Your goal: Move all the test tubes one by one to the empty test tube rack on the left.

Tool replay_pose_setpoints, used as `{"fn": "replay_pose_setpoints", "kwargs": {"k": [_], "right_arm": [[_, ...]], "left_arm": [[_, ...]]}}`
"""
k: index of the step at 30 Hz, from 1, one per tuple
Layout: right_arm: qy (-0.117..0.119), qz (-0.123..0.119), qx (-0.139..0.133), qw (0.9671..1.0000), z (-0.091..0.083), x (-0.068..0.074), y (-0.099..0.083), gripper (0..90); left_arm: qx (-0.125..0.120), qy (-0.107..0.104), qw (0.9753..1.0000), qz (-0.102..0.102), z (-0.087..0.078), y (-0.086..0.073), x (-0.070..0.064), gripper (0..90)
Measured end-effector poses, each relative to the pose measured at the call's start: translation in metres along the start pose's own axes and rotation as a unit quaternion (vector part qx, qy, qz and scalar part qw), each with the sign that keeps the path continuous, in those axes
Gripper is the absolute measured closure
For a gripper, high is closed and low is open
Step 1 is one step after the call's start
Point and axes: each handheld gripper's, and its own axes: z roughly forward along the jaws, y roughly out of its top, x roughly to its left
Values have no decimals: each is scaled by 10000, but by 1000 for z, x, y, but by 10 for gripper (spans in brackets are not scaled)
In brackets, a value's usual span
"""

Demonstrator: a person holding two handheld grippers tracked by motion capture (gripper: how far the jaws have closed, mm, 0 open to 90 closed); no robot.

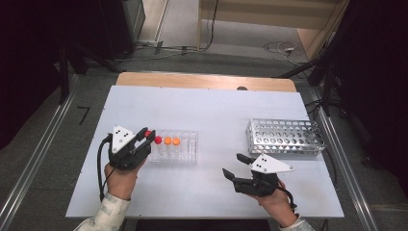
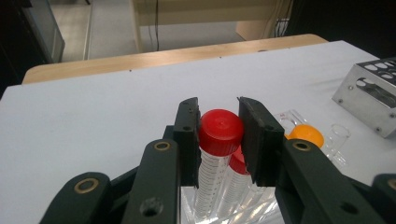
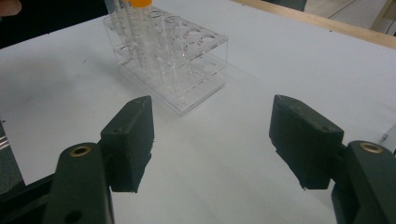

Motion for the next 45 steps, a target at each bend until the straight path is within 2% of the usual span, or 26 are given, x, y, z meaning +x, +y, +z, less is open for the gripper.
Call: {"fn": "replay_pose_setpoints", "kwargs": {"k": [12, 20, 21, 22, 23, 25, 26, 32, 38, 45], "right_arm": [[-30, 5, -8, 10000, 0, -1, 0, 294], [-164, 91, -34, 9998, -1, -9, -2, 292], [-220, 122, -44, 9997, -2, -11, -2, 292], [-220, 122, -44, 9997, -2, -11, -2, 292], [-271, 152, -55, 9995, -4, -15, -4, 291], [-305, 177, -51, 9994, -6, -17, -5, 290], [-384, 209, -71, 9990, -10, -21, -7, 290], [-605, 341, -118, 9975, -22, -35, -13, 289], [-798, 416, -127, 9959, -30, -44, -17, 286], [-1072, 539, -170, 9926, -44, -58, -25, 284]], "left_arm": [[7, -50, 10000, -44, -2, -1, 1, 652], [-27, -67, 9999, -151, -7, -2, 0, 536], [-28, -42, 9998, -169, -8, -3, 1, 475], [-23, -24, 9998, -189, -10, -4, 1, 475], [-23, -15, 9997, -227, -11, -5, 1, 410], [-1, 28, 9996, -275, -14, -7, 2, 380], [0, 34, 9996, -295, -15, -9, 2, 335], [-6, 56, 9993, -363, -27, -20, 5, 285], [-18, 75, 9992, -391, -39, -31, 10, 273], [15, 231, 9988, -441, -44, -42, 19, 243]]}}
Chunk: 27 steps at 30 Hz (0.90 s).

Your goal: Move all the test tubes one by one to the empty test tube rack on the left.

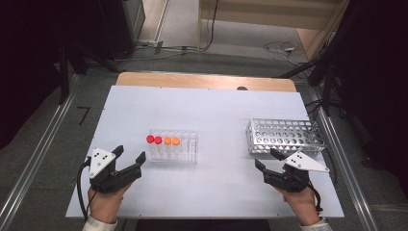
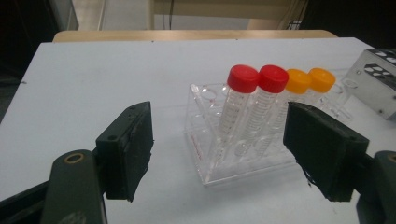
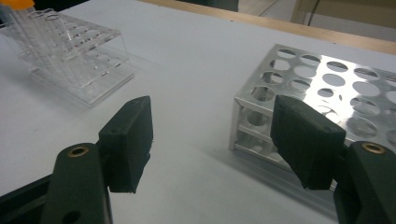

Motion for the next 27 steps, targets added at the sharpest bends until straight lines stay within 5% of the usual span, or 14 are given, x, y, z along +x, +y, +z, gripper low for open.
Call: {"fn": "replay_pose_setpoints", "kwargs": {"k": [27], "right_arm": [[-471, 205, -63, 9987, -25, -29, -13, 277]], "left_arm": [[99, 164, 9998, -30, 2, -10, 11, 228]]}}
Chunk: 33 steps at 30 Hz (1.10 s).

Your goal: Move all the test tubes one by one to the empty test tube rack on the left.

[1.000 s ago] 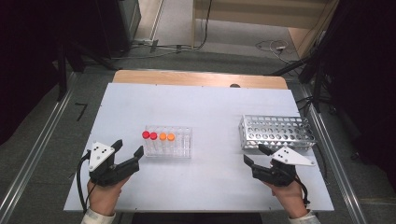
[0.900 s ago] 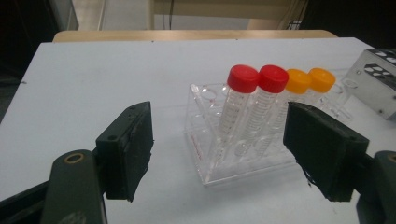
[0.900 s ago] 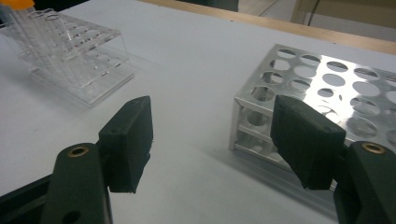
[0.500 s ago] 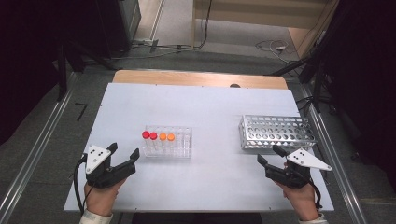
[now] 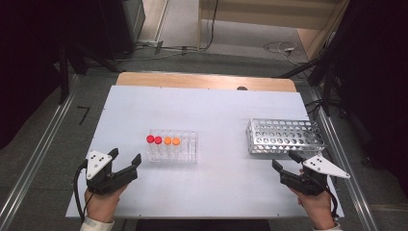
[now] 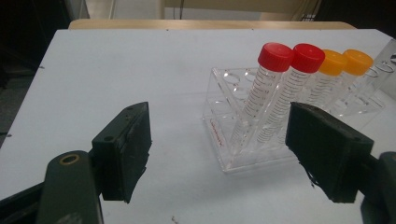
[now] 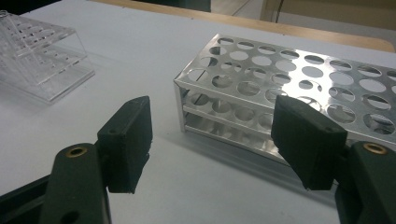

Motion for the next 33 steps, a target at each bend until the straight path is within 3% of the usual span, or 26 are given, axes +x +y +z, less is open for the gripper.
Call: {"fn": "replay_pose_setpoints", "kwargs": {"k": [33], "right_arm": [[-473, 401, -13, 9981, -18, -34, -13, 265]], "left_arm": [[35, 290, 9996, -52, -6, -9, 19, 219]]}}
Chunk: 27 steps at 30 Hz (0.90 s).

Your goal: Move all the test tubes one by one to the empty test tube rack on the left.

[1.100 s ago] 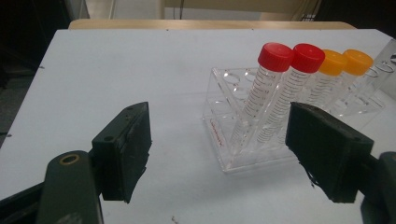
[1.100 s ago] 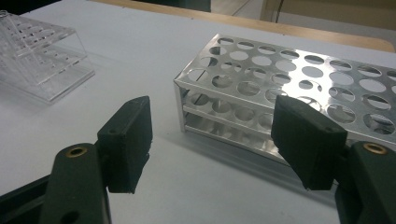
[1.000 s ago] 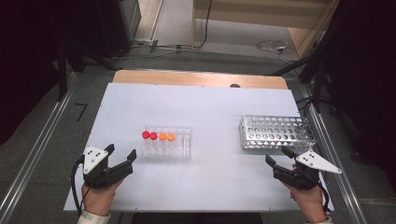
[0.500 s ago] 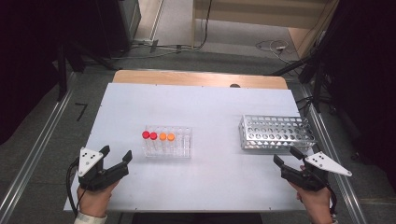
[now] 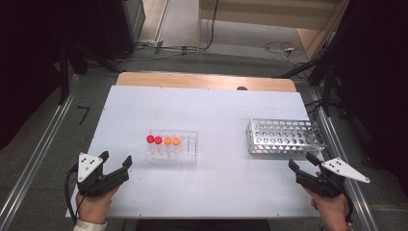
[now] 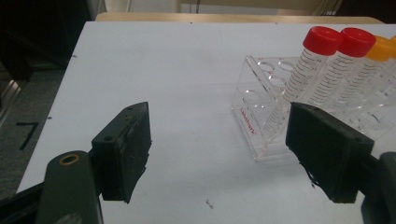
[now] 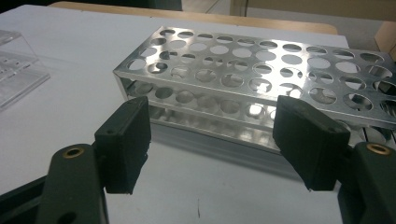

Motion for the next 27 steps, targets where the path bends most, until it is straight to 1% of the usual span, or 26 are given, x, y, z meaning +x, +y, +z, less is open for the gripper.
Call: {"fn": "replay_pose_setpoints", "kwargs": {"k": [3, 12, 15, 19, 24, 27], "right_arm": [[-36, 6, -2, 10000, -1, -2, -1, 264], [-197, 74, -3, 9998, -5, -12, -4, 264], [-279, 94, 12, 9996, -7, -15, -6, 263], [-375, 148, 3, 9992, -9, -21, -8, 259], [-536, 221, 22, 9983, -12, -27, -10, 222], [-644, 280, 63, 9975, -13, -31, -12, 185]], "left_arm": [[33, 4, 10000, 29, 0, 0, 1, 216], [71, 83, 9999, -6, 0, -2, 8, 213], [104, 121, 9999, -17, 1, -3, 10, 207], [180, 230, 9996, -64, 3, -5, 16, 189], [235, 318, 9991, -161, 4, -7, 22, 168], [289, 313, 9990, -167, 6, -8, 24, 163]]}}
